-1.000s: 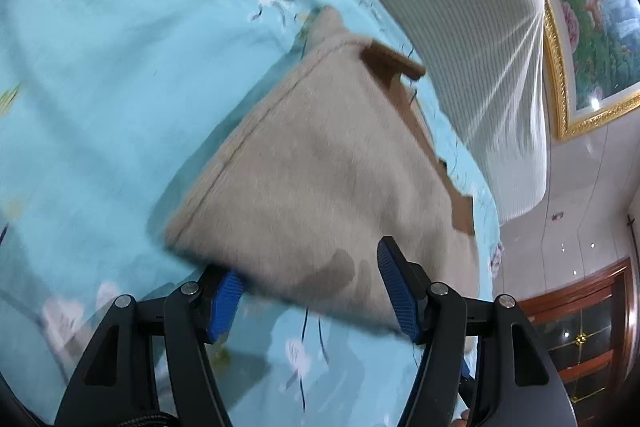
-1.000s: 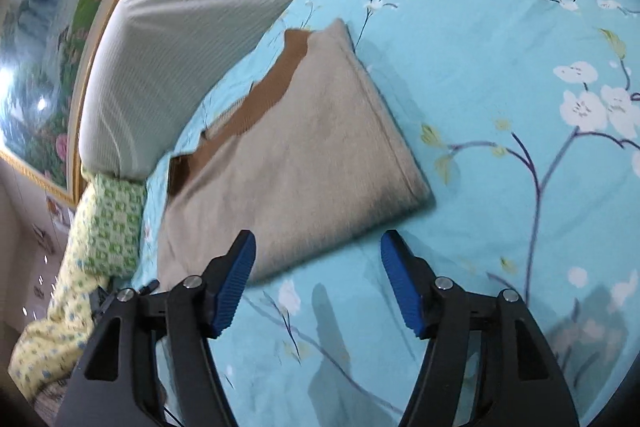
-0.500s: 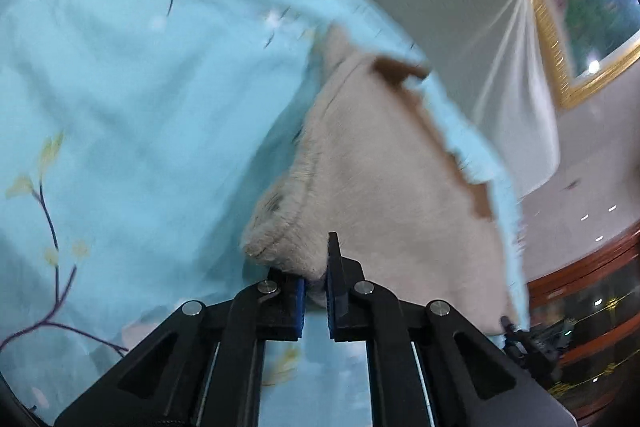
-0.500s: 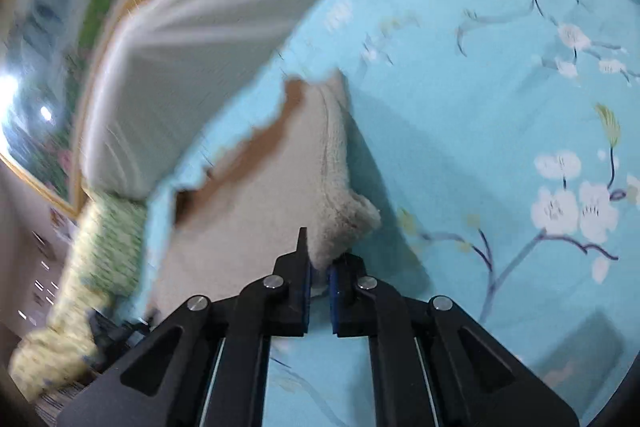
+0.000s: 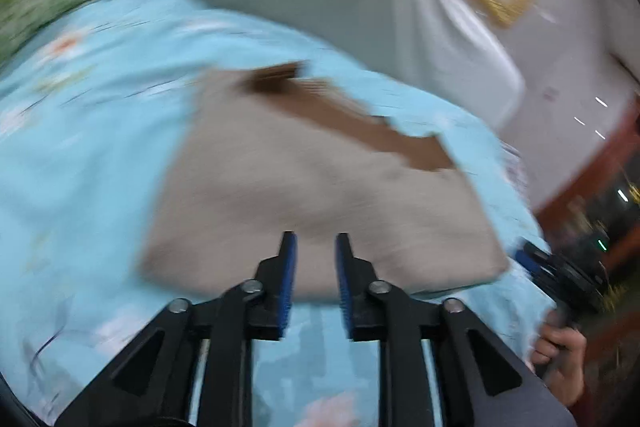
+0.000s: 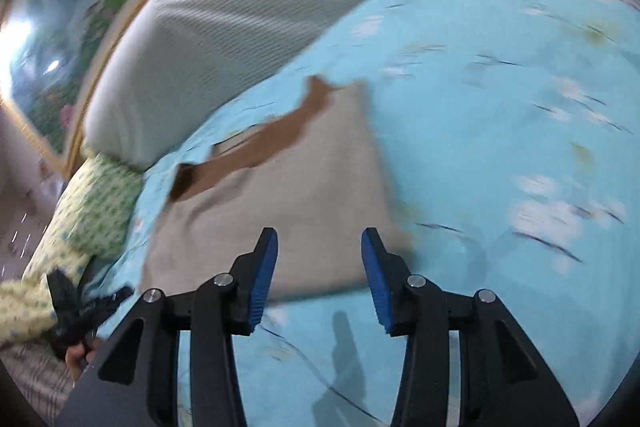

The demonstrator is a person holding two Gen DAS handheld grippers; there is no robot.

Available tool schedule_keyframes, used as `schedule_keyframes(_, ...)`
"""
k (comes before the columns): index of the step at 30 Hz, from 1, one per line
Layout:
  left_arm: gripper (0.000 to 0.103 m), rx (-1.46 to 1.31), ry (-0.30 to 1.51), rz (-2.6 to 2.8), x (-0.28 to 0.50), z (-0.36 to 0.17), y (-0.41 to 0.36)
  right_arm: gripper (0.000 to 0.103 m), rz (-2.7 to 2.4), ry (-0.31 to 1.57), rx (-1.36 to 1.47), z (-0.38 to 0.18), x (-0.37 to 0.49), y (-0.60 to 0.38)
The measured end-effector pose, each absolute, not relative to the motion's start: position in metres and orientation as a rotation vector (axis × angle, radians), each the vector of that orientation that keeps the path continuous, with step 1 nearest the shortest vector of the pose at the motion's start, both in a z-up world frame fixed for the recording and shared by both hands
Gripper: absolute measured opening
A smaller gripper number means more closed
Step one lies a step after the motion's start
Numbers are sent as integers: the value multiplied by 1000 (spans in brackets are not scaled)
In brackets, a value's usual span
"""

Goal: Fold small clothes

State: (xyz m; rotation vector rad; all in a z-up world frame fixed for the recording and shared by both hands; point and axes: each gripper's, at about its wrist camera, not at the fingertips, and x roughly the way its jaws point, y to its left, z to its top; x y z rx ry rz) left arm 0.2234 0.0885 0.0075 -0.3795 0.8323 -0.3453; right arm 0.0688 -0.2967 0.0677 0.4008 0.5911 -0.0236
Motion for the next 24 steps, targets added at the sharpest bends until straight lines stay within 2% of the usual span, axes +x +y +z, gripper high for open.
schedule_keyframes(2, 34, -312, 826, -388, 245, 12, 63, 46, 51, 627, 351, 69, 103, -276)
schedule_keyframes(5, 34, -265, 873, -447, 295, 5, 36, 46, 151, 686, 308, 65, 154, -255)
schedule_keyframes(11, 33, -285, 975, -461, 387, -24, 33, 46, 260, 842, 200, 46, 248, -231)
schedule_keyframes(13, 25, -255, 1009, -408, 409, -40, 44, 46, 244, 920, 195, 33, 276, -235)
schedule_keyframes(14, 13, -280, 1000, -424, 418, -44, 57, 46, 227, 940, 183, 28, 282, -240)
schedule_keyframes(15, 8, -302, 991, -420, 424, -45, 69, 44, 211, 944, 173, 25, 290, -246)
schedule_keyframes(16, 7, -320, 983, -410, 428, -46, 79, 44, 193, 929, 171, 26, 294, -252)
schedule_keyframes(18, 7, -376, 944, -365, 437, -45, 107, 44, 111, 884, 185, 32, 300, -274)
schedule_keyframes(24, 10, -591, 876, -228, 443, -47, 176, 44, 4, 681, 465, 52, 279, -346)
